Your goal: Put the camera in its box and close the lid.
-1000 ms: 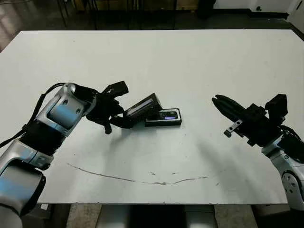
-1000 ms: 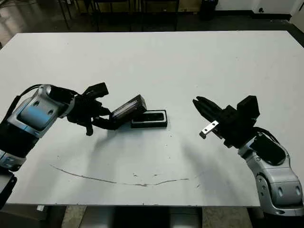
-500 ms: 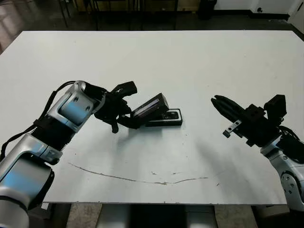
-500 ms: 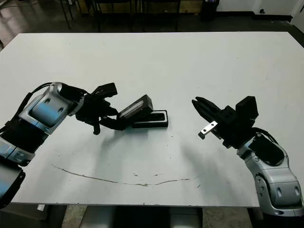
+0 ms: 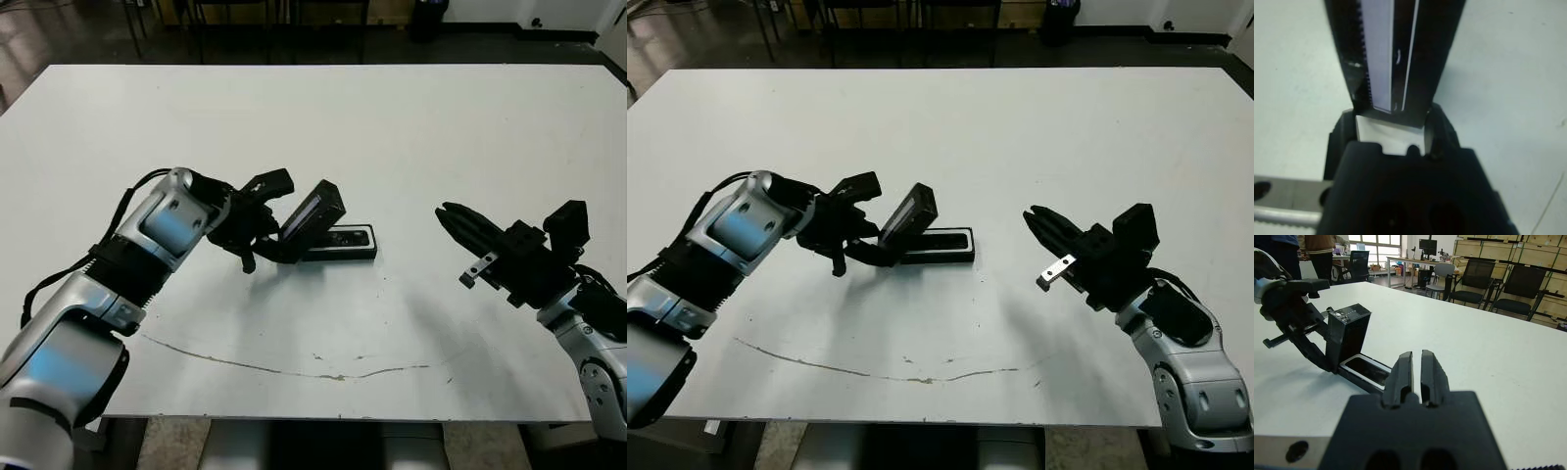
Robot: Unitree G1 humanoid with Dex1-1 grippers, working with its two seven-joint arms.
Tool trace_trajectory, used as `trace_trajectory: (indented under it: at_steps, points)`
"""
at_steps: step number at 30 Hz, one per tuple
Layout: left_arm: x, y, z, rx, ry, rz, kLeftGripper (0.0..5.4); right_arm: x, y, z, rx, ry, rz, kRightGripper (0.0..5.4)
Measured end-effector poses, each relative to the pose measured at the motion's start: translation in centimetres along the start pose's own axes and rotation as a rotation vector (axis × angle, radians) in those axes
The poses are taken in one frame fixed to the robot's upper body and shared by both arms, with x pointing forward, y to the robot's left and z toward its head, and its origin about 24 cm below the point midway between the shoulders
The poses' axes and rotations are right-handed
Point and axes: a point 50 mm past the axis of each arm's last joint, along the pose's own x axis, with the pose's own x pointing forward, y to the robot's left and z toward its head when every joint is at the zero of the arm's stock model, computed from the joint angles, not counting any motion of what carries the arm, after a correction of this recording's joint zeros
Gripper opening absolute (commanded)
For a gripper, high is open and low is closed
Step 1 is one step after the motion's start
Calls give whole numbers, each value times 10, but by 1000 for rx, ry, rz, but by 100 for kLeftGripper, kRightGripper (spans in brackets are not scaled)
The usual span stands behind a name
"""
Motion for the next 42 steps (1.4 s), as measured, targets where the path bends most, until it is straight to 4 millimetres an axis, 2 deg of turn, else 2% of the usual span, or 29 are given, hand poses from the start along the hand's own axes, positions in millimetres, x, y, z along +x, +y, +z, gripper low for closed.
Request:
trace_trajectory:
  at_steps: [29, 30, 36, 38, 42]
  points:
    - [-6, 7, 6, -16, 11, -7, 119, 2, 3, -2, 2, 8, -9, 0]
    - [-7, 8, 6, -22, 7, -5, 116, 2, 3, -2, 1, 8, -9, 0]
    - [-10, 5, 7, -85, -25, -23, 3, 2, 4, -3, -3, 12, -10, 0]
    - [-10, 4, 7, -77, -29, -26, 19, 2, 5, -4, 0, 11, -11, 0]
    - [-13, 4, 10, -45, -33, -2, 110, 2, 5, -4, 2, 12, -11, 0]
